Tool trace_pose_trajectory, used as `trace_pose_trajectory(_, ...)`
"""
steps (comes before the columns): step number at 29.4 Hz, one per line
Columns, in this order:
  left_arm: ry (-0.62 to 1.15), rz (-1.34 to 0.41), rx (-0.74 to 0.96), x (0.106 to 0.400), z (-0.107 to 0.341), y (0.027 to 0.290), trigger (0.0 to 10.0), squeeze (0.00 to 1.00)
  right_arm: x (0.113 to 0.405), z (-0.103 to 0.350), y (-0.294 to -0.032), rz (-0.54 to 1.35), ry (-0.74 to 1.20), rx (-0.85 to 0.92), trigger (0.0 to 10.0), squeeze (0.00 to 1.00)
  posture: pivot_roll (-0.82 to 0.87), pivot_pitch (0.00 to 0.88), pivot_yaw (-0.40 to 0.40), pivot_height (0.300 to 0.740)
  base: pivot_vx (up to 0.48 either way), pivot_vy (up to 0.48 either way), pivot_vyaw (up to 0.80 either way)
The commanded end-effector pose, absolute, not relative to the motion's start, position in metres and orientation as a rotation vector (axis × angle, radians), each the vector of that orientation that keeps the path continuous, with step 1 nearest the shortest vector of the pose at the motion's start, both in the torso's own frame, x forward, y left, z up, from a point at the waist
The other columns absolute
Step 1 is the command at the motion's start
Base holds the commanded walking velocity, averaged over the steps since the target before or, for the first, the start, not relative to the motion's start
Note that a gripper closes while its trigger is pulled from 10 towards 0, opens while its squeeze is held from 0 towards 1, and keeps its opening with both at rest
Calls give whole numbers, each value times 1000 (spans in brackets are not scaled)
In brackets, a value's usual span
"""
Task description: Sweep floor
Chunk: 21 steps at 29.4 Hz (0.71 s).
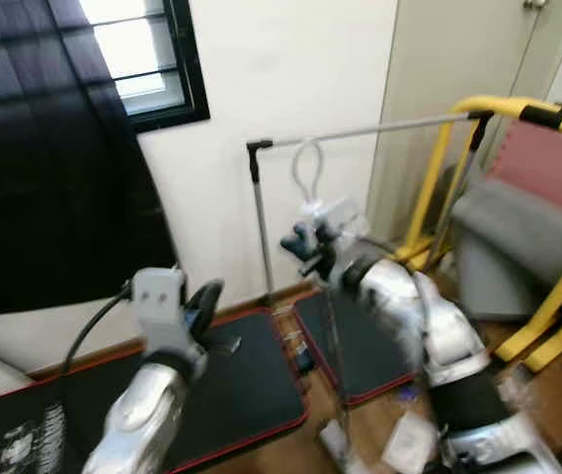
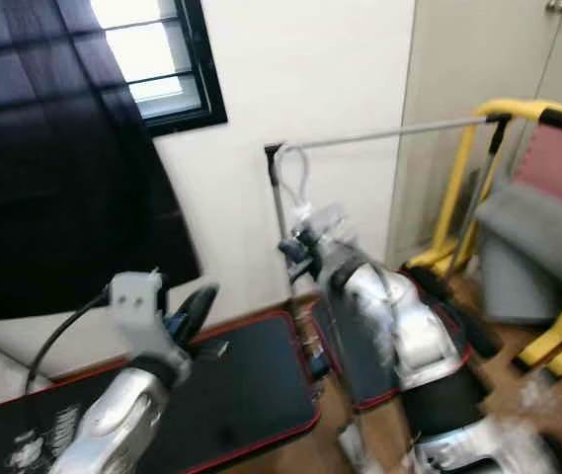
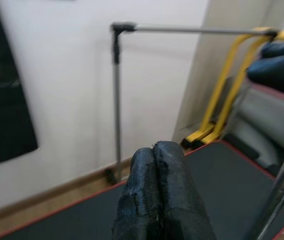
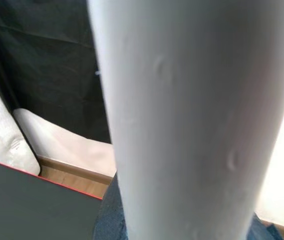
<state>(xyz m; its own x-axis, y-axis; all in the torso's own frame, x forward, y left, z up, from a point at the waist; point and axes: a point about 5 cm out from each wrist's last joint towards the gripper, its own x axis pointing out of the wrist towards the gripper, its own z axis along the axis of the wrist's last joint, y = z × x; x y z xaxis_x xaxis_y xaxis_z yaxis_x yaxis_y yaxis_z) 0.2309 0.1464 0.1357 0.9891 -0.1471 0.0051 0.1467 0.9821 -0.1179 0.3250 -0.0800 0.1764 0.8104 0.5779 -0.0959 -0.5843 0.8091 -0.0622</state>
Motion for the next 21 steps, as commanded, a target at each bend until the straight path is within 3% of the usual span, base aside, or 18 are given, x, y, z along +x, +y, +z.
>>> trace_pose_trajectory(1, 12, -182, -117, 228, 136, 144, 10000, 0, 327, 188, -79, 614, 13, -110, 10000, 0, -87, 6, -11, 740, 0, 0, 0)
trace_pose_trajectory(11, 31, -349, -211, 200, 143, 117, 10000, 0, 344, 192, -61, 542, -21, -119, 10000, 0, -56, 82, -28, 740, 0, 0, 0)
trace_pose_trajectory(21, 46, -375, -176, 186, 145, 109, 10000, 0, 362, 204, -49, 492, -94, -107, 10000, 0, -28, 145, -35, 740, 0, 0, 0)
